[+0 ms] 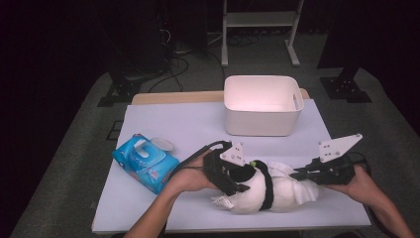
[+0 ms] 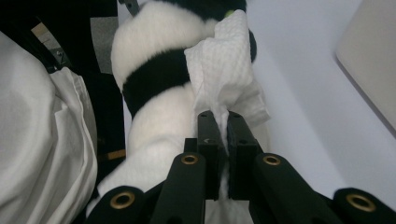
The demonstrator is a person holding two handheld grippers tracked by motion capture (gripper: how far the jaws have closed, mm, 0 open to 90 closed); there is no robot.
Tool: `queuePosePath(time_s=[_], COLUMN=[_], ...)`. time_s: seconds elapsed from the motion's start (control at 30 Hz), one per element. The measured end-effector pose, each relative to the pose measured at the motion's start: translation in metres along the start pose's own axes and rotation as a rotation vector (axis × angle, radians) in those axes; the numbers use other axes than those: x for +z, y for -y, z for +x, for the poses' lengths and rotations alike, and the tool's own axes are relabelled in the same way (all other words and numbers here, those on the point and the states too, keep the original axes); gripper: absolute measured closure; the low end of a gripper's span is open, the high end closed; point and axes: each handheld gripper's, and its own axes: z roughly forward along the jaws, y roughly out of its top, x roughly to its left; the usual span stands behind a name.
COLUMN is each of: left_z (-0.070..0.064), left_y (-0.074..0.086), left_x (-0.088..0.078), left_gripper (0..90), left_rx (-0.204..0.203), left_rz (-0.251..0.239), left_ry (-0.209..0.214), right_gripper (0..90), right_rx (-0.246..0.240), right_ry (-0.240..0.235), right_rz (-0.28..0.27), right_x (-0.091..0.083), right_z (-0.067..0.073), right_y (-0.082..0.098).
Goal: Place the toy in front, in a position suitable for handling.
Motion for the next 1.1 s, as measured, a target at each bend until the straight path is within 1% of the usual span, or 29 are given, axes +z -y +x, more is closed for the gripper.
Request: queuePosePath(time_s=[0.03, 0.1, 0.17, 0.27, 0.3, 0.37, 0.43, 0.5, 0.57, 0.63, 0.73, 0.83, 0.9, 0.93, 1.0, 1.07, 1.1], left_z=[-0.001, -0.001, -0.001, -0.001, 0.000, 0.000, 0.001, 0.003, 0.005, 0.006, 0.005, 0.003, 0.002, 0.001, -0.001, -0.001, 0.000], left_y=[0.000, -0.001, -0.002, -0.003, -0.003, -0.004, -0.004, -0.004, -0.005, -0.006, -0.006, -0.006, -0.006, -0.005, -0.005, -0.002, 0.000], left_x=[0.000, 0.001, 0.003, 0.005, 0.006, 0.006, 0.007, 0.009, 0.010, 0.011, 0.008, 0.003, -0.001, -0.005, -0.010, -0.015, -0.016], left_gripper=[22.8, 22.8, 22.8, 22.8, 22.8, 22.8, 22.7, 22.8, 22.7, 22.6, 22.4, 21.2, 19.7, 19.1, 17.8, 17.1, 17.1], left_rx=[-0.003, 0.005, 0.000, 0.001, -0.005, -0.002, -0.008, -0.017, -0.021, -0.020, -0.019, -0.019, -0.015, -0.020, -0.018, -0.016, -0.024], left_rz=[-0.003, 0.003, -0.002, 0.003, 0.002, 0.007, 0.003, -0.011, -0.018, -0.018, -0.019, -0.027, -0.027, -0.027, -0.019, -0.010, -0.012], left_ry=[-0.001, -0.005, -0.006, -0.004, -0.005, -0.009, -0.008, -0.005, -0.006, -0.009, -0.016, -0.026, -0.041, -0.053, -0.068, -0.082, -0.085], right_gripper=[85.7, 85.7, 85.6, 85.6, 85.6, 85.6, 85.6, 85.5, 85.5, 85.5, 85.7, 85.8, 85.8, 85.8, 85.8, 85.8, 85.7], right_rx=[0.008, 0.022, 0.017, -0.013, -0.035, -0.062, -0.073, -0.072, -0.078, -0.073, -0.066, -0.074, -0.066, -0.060, -0.053, -0.048, -0.048], right_ry=[0.005, 0.020, 0.029, 0.024, 0.015, 0.003, -0.011, -0.037, -0.045, -0.050, -0.047, -0.031, -0.033, -0.031, -0.031, -0.026, -0.024], right_rz=[-0.002, -0.003, 0.003, 0.016, 0.020, 0.017, 0.008, -0.010, 0.007, 0.014, 0.027, 0.050, 0.046, 0.042, 0.030, 0.030, 0.029], right_x=[-0.003, -0.009, -0.009, 0.000, 0.005, 0.015, 0.023, 0.027, 0.035, 0.039, 0.039, 0.038, 0.036, 0.036, 0.035, 0.035, 0.034], right_z=[0.000, 0.001, 0.003, 0.006, 0.006, 0.006, 0.006, 0.005, 0.006, 0.005, 0.005, 0.006, 0.005, 0.005, 0.003, 0.004, 0.004], right_y=[0.004, 0.009, 0.008, -0.003, -0.008, -0.019, -0.025, -0.029, -0.031, -0.031, -0.029, -0.028, -0.026, -0.025, -0.023, -0.023, -0.022])
